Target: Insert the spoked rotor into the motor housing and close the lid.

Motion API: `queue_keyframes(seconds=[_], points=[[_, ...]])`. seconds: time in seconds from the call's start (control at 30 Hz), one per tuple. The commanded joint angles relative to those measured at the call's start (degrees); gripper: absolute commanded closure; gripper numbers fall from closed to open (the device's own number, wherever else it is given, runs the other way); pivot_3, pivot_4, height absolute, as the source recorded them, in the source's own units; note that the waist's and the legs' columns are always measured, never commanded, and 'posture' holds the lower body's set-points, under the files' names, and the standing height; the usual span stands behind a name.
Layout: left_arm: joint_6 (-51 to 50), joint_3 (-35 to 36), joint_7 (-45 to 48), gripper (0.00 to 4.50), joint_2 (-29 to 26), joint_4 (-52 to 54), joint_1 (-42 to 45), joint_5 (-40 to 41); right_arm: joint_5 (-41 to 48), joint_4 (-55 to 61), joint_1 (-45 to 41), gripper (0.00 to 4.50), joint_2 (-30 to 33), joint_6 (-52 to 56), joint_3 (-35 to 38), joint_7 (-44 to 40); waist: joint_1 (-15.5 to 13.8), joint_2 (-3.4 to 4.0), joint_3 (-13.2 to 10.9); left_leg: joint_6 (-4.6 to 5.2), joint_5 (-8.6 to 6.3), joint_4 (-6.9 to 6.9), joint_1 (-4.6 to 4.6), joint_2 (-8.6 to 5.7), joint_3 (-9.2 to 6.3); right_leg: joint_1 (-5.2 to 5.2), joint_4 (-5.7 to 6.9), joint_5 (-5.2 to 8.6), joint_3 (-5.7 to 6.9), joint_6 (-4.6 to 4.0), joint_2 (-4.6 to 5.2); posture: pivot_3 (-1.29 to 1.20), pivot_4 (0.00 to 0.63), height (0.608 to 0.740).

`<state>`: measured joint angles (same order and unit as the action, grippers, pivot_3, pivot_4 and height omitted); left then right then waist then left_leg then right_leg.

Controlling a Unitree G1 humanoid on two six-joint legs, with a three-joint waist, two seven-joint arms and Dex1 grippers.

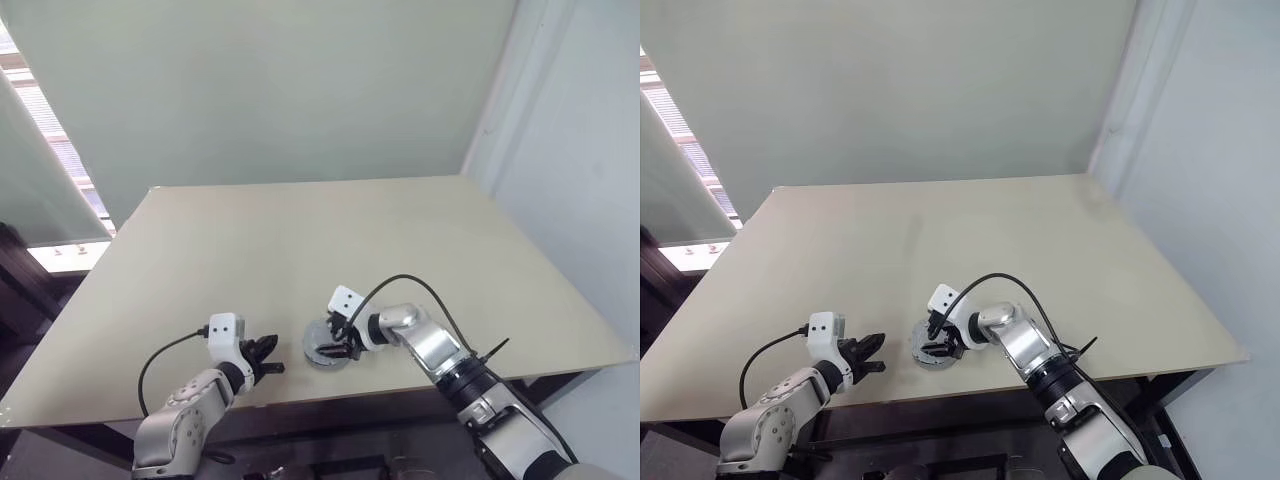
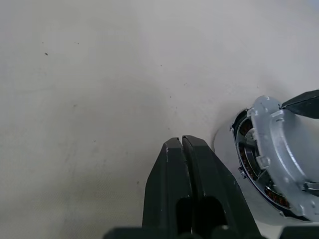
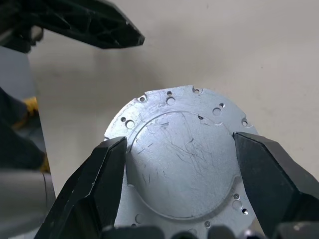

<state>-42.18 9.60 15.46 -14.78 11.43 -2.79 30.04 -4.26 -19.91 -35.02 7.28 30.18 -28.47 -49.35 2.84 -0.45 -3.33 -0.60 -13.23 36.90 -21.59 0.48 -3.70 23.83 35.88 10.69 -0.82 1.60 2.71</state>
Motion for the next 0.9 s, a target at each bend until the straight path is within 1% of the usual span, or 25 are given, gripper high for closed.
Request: queue_keyframes(seconds=[0.03, 0.37, 0.77, 0.9], points=[[0.5, -0.25, 0.26, 4.5, 0.14, 2.6, 0.58, 0.03, -1.74, 1.78, -0.32, 1.3, 0.39, 4.69, -2.18, 0.27, 0.0, 0.0, 0.0, 0.0, 0.0, 0.0, 0.0, -0.01, 0.0, 0.0, 0.0, 0.0, 0.0, 0.0, 0.0, 0.0, 0.0, 0.74], [1.09, -1.18, 0.25, 4.5, 1.0, 2.09, 0.48, -0.45, -4.44, 2.52, -1.91, 1.3, 1.64, 11.8, -7.63, -0.81, -0.01, 0.03, 0.06, -0.01, 0.0, -0.01, 0.03, -0.01, -0.01, -0.04, -0.01, 0.0, 0.01, 0.0, 0.01, 0.0, 0.0, 0.74], [1.56, -2.31, 0.46, 4.5, 1.25, 2.01, -0.03, -0.83, -5.68, -0.1, -4.1, 1.3, 1.83, 13.51, -10.87, -2.34, -0.01, 0.08, 0.35, -0.01, -0.01, 0.0, 0.06, -0.04, -0.05, -0.1, -0.04, 0.0, 0.02, 0.0, 0.02, 0.0, 0.0, 0.74], [1.82, -4.34, 1.48, 4.5, 0.39, 2.04, -0.05, -2.09, -6.02, -0.99, -4.54, 1.3, 1.53, 13.52, -11.05, -2.1, -0.01, 0.12, 0.39, -0.02, -0.02, 0.0, 0.08, -0.05, -0.06, -0.12, -0.04, 0.0, 0.03, 0.0, 0.03, 0.0, 0.0, 0.74]])
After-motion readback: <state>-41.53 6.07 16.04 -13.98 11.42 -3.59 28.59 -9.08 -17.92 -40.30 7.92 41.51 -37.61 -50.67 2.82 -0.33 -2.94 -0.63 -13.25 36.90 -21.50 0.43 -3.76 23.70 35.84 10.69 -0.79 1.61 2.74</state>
